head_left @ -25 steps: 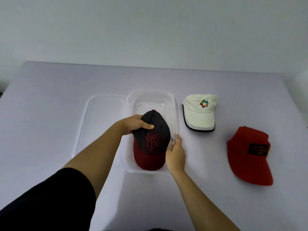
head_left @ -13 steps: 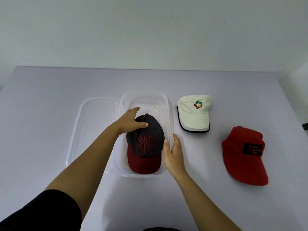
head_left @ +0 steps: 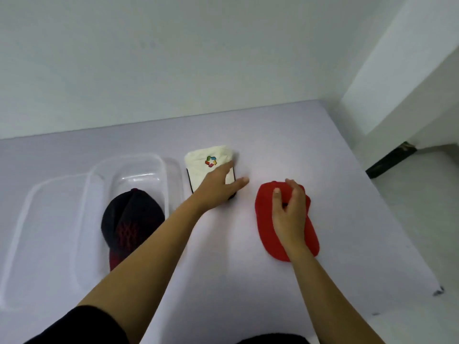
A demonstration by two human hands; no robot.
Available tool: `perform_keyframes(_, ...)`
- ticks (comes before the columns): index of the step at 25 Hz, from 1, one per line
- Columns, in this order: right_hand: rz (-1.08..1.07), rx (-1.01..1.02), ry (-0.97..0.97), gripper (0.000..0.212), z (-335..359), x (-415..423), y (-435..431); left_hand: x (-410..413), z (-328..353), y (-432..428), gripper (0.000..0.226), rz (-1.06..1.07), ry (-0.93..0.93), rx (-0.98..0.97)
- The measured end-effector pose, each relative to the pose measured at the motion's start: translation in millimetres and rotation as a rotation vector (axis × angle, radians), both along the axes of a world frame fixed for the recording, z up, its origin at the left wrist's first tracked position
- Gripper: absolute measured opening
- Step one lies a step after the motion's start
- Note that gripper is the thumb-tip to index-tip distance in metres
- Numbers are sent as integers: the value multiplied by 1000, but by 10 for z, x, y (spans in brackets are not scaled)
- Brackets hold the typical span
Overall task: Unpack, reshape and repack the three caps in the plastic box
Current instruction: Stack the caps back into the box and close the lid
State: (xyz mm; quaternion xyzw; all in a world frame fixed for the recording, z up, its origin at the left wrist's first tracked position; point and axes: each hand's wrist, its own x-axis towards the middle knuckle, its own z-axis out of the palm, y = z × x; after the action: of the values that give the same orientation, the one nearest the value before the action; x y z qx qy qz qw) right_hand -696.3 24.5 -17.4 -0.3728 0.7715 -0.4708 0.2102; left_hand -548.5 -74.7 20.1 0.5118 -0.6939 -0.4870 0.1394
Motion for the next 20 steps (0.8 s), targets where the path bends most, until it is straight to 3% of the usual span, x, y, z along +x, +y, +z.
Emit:
perform_keyframes(3,-35,187,-8,74,-185,-569,151,-451,-249,100,87,-77,19,226)
perform_keyframes(6,106,371,-266,111,-402,-1032,237,-829,-414,125,89,31,40,457)
perform_keyframes(8,238,394,-418,116,-492,-1177,223,-938,-503,123,77,79,30,580)
perform_keyframes(12,376,431,-446,90,-607,-1329,148,-995,-635,134,44,143,169,731)
perform_keyframes(16,439,383,-487,45,-585,-1339,172,-893,-648,147,47,128,194,745)
perform_keyframes(20,519,423,-422,35,-590,-1066,232,-554,-637,291,43,171,177,733)
